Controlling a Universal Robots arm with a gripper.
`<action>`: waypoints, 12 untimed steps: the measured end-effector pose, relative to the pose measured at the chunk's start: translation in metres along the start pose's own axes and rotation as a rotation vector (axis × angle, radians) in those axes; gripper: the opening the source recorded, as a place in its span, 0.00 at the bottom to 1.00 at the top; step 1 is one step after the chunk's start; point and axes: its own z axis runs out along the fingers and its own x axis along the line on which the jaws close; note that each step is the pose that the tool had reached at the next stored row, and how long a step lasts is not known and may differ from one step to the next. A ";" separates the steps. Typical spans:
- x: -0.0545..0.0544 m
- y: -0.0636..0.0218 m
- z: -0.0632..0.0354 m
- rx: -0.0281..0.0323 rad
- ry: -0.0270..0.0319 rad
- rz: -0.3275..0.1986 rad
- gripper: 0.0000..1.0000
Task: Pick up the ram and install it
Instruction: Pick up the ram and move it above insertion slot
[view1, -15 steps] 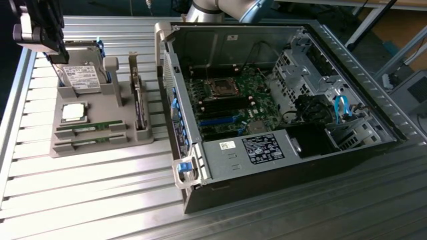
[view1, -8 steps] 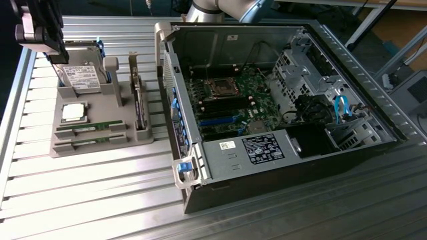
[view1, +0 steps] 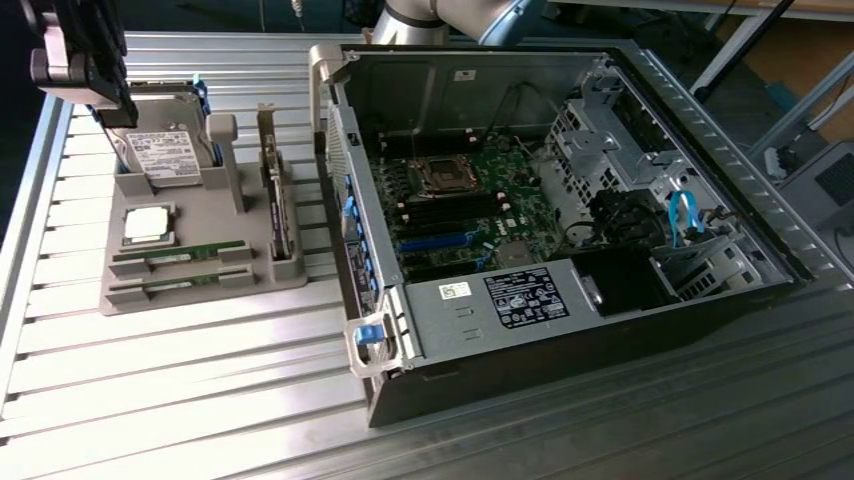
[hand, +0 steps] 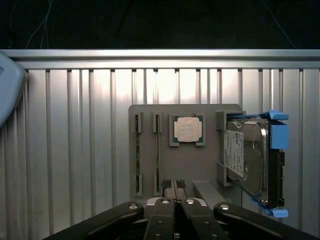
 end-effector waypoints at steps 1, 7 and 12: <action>0.000 0.0000 0.0000 -0.0001 0.0000 0.000 0.10; 0.000 0.0000 0.0000 0.0000 0.0000 0.000 0.16; 0.000 0.0000 0.0000 0.0000 0.0000 0.000 0.24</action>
